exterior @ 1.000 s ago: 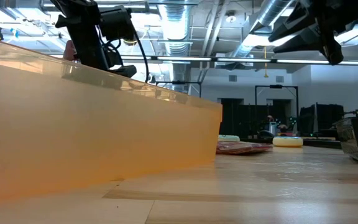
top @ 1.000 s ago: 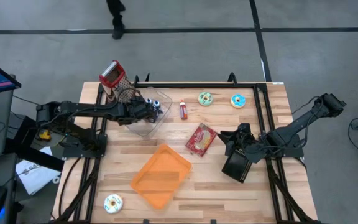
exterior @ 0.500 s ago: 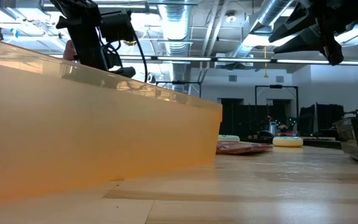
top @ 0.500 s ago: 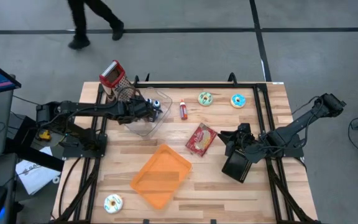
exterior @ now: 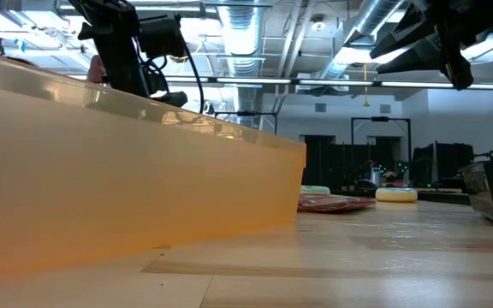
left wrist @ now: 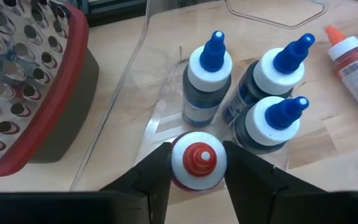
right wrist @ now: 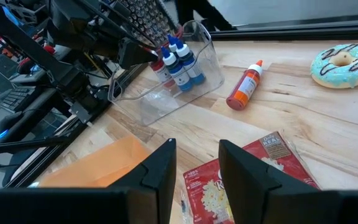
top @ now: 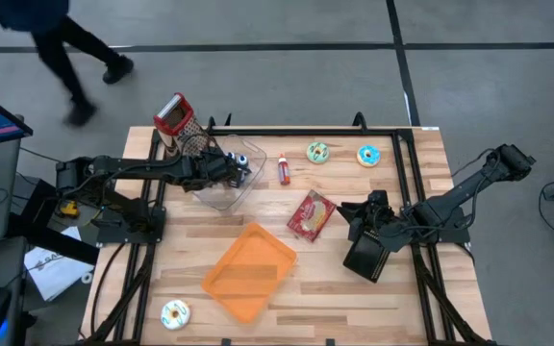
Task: Pick & Place Food Item
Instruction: Put the red food coloring bottle into the transparent bin, then put the orange food coloring bottle into the transparent bin
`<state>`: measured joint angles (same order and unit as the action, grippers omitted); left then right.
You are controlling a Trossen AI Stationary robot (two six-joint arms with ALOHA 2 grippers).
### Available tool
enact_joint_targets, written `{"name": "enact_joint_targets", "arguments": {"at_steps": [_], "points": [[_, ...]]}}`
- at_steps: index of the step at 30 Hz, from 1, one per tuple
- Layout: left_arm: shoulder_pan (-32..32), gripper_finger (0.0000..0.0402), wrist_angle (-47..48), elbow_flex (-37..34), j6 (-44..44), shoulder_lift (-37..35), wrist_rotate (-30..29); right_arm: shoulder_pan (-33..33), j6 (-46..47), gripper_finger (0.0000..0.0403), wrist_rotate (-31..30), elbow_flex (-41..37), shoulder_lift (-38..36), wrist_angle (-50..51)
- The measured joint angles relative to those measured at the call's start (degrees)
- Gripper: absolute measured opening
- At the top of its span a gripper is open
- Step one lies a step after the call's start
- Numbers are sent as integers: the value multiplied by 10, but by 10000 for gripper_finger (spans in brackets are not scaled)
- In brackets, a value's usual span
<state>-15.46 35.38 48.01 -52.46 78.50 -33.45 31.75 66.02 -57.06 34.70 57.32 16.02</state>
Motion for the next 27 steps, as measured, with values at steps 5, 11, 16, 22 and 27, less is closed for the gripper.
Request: {"name": "enact_joint_targets", "arguments": {"at_steps": [5, 11, 16, 22, 27], "points": [[0, 146, -6, 0, 1, 0, 0, 0, 0, 114, 0, 0, 0, 0], [0, 142, -9, 0, 1, 0, 0, 0, 0, 114, 0, 0, 0, 0], [0, 148, -14, 0, 15, -4, 7, 0, 0, 114, 0, 0, 0, 0], [8, 154, -38, 1, 42, -26, 16, 1, 3, 114, 0, 0, 0, -2], [11, 152, -19, 0, 60, -69, 23, 1, 7, 114, 0, 0, 0, -2]]}}
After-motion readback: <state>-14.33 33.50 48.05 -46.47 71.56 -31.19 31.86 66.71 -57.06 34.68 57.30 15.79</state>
